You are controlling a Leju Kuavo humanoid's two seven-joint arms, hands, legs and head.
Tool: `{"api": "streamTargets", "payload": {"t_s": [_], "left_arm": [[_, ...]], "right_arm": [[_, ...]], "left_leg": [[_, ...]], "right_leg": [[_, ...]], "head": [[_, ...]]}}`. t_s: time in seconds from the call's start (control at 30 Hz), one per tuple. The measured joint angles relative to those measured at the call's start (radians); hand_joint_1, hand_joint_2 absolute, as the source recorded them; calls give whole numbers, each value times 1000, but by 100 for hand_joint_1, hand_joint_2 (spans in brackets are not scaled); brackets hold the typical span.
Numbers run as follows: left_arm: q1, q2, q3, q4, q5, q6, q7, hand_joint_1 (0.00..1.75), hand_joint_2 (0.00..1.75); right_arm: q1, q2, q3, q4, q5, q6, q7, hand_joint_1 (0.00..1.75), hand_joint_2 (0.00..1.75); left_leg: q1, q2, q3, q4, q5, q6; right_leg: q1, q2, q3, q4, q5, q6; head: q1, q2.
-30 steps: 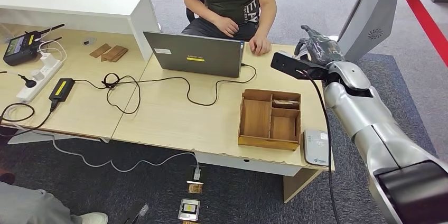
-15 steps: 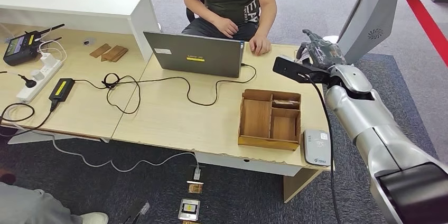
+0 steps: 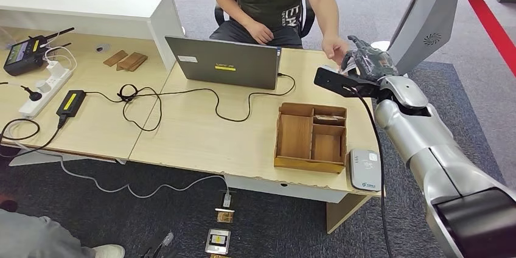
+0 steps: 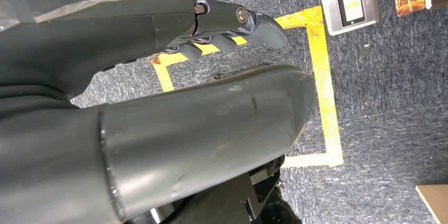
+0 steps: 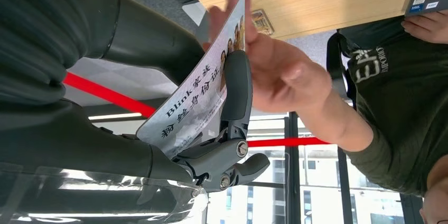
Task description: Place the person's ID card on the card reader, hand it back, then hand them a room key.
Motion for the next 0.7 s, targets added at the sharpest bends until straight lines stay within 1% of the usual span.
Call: {"api": "streamTargets", "payload": {"t_s": [0.47, 0.5, 0.53, 0.6, 0.63, 0.67, 0.7], "left_arm": [[1, 0, -1, 0, 5, 5, 0, 0, 0], [1, 0, -1, 0, 5, 5, 0, 0, 0], [2, 0, -1, 0, 5, 5, 1, 0, 0], [2, 0, -1, 0, 3, 5, 3, 0, 0], [3, 0, -2, 0, 3, 5, 4, 0, 0], [4, 0, -2, 0, 3, 5, 5, 0, 0], [5, 0, -2, 0, 3, 5, 5, 0, 0]], "right_arm": [[0, 3, -2, 0, 9, 0, 0, 175, 175], [0, 3, -3, 0, 11, 0, 0, 170, 175], [0, 3, -4, 0, 14, 0, 0, 127, 175], [0, 3, -5, 1, 20, 0, 1, 39, 87], [1, 3, -6, 2, 22, -2, 1, 0, 44], [1, 2, -6, 3, 26, -4, -1, 0, 0], [2, 2, -6, 4, 31, -6, -4, 0, 0]], "left_leg": [[0, 0, 0, 0, 0, 0], [0, 0, 0, 0, 0, 0], [0, 0, 0, 0, 0, 0], [0, 0, 0, 0, 0, 0], [0, 0, 0, 0, 0, 0], [0, 0, 0, 0, 0, 0], [0, 0, 0, 0, 0, 0]], "right_leg": [[0, 0, 0, 0, 0, 0], [0, 0, 0, 0, 0, 0], [0, 0, 0, 0, 0, 0], [0, 0, 0, 0, 0, 0], [0, 0, 0, 0, 0, 0], [0, 0, 0, 0, 0, 0], [0, 0, 0, 0, 0, 0]], "head": [[0, 0], [0, 0], [0, 0], [0, 0], [0, 0], [0, 0], [0, 0]]}}
